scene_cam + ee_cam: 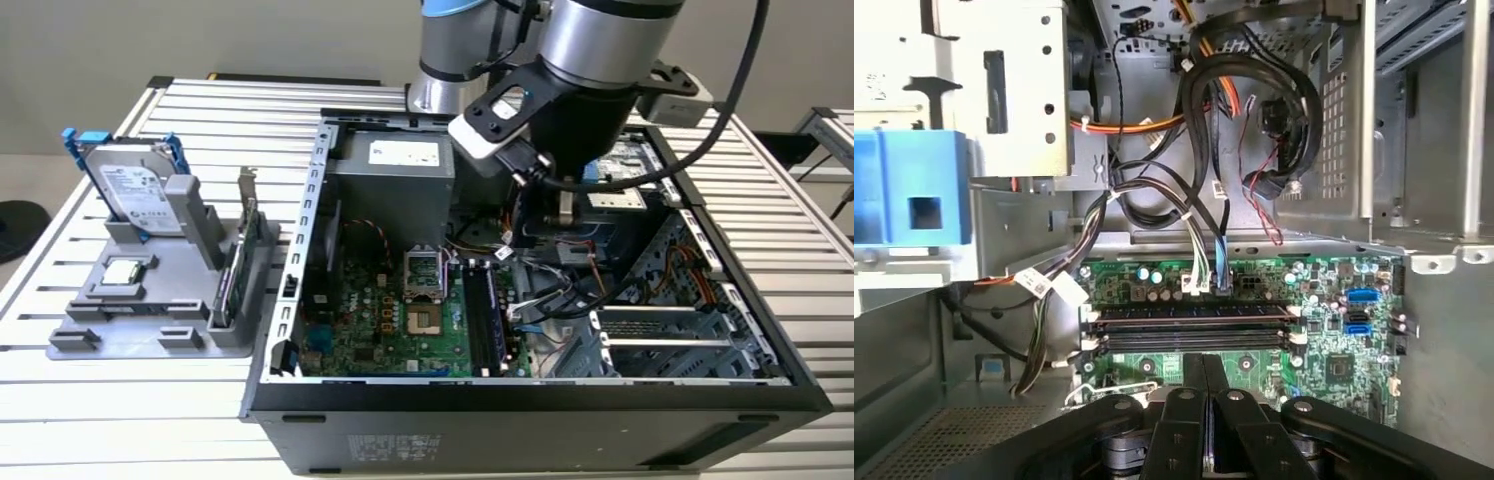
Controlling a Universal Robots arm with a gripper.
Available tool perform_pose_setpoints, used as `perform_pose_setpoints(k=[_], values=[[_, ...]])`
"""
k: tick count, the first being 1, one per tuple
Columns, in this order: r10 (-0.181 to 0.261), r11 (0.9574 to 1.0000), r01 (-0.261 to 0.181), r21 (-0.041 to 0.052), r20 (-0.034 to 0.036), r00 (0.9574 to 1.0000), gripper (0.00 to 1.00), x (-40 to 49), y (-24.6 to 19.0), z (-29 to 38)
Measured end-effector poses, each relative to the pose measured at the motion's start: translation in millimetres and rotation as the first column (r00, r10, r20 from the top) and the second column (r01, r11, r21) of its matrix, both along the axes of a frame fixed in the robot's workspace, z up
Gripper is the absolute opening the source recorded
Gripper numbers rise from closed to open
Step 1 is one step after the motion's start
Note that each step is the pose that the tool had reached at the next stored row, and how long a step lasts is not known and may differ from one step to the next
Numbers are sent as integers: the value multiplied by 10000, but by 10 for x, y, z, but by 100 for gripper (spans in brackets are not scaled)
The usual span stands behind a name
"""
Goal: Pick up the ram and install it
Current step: 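Press down the ram until it locks into place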
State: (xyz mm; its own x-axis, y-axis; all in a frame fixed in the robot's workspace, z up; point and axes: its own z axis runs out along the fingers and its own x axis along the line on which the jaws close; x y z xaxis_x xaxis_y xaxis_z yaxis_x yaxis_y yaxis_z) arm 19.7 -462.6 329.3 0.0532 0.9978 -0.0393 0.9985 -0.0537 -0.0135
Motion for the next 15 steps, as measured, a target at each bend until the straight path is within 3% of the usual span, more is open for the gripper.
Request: perform_pose_setpoints(k=[4, 7, 15], values=[[0, 10000, 0, -2, 0, 10000, 0, 0, 0, 140], [0, 10000, 0, -1, 0, 10000, 0, 0, 0, 200], [0, 10000, 0, -1, 0, 10000, 0, 0, 0, 217]])
